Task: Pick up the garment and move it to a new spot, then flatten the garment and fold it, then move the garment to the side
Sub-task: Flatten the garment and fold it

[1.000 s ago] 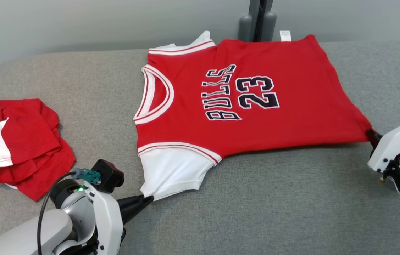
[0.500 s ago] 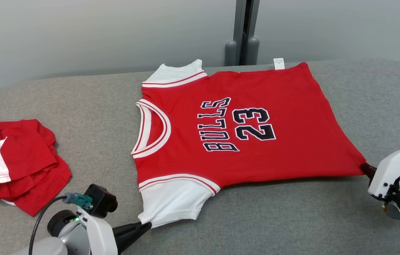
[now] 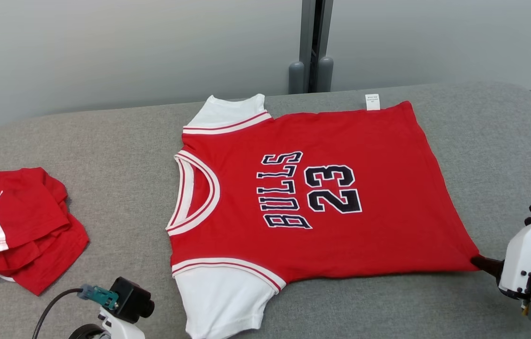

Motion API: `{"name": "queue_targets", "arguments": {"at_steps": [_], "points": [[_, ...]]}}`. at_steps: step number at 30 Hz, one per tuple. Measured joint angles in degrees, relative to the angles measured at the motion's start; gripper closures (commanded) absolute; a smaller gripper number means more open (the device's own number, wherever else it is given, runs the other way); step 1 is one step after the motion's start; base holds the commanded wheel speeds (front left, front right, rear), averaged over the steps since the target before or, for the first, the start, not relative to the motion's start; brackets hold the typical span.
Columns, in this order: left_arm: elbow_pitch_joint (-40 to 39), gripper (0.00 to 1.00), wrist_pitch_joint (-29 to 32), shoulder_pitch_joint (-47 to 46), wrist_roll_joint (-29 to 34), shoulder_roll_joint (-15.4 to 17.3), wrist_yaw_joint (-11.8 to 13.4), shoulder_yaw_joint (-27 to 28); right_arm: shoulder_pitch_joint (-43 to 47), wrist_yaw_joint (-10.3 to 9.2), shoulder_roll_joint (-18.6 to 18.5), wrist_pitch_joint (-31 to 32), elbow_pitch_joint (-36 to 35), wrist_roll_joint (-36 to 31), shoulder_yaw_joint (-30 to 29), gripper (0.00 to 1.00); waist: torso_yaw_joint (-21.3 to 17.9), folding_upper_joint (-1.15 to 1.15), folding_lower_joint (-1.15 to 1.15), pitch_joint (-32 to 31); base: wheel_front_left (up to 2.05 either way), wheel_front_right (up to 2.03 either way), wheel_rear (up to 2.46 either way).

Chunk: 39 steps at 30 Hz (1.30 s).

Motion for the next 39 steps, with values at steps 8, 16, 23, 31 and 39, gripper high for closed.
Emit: {"name": "queue_targets", "arguments": {"at_steps": [8,16,23,31,39], "points": [[-4.0,1.00,2.1,1.0,-3.9,2.5,0.2,0.4,3.7,0.00,-3.7,4.9,-5.5,2.2,-2.0,1.00,-0.3,0.00,0.00,-0.3,0.00,0.00,0.00],[-8.5,1.00,3.6,2.8,-8.9,4.8,0.0,0.8,6.9,0.00,-5.2,8.6,-8.6,3.3,-5.8,1.00,-0.6,0.00,0.00,-0.9,0.00,0.00,0.00],[-11.0,1.00,4.4,4.3,-9.4,6.0,0.3,0.0,9.7,0.00,-5.3,11.5,-11.4,1.5,-8.5,1.00,-1.0,0.00,0.00,-0.7,0.00,0.00,0.00],[-11.0,1.00,1.3,4.3,-12.1,5.0,0.1,3.1,11.1,0.00,-4.0,13.8,-15.2,-2.1,-13.1,1.00,-1.2,0.00,0.00,0.0,0.00,0.00,0.00],[-11.1,1.00,0.5,2.4,-15.7,5.1,-1.3,6.5,10.4,-0.01,-1.9,15.9,-16.6,-6.6,-17.7,1.00,-1.2,0.00,0.00,1.7,0.00,0.00,0.00]]}}
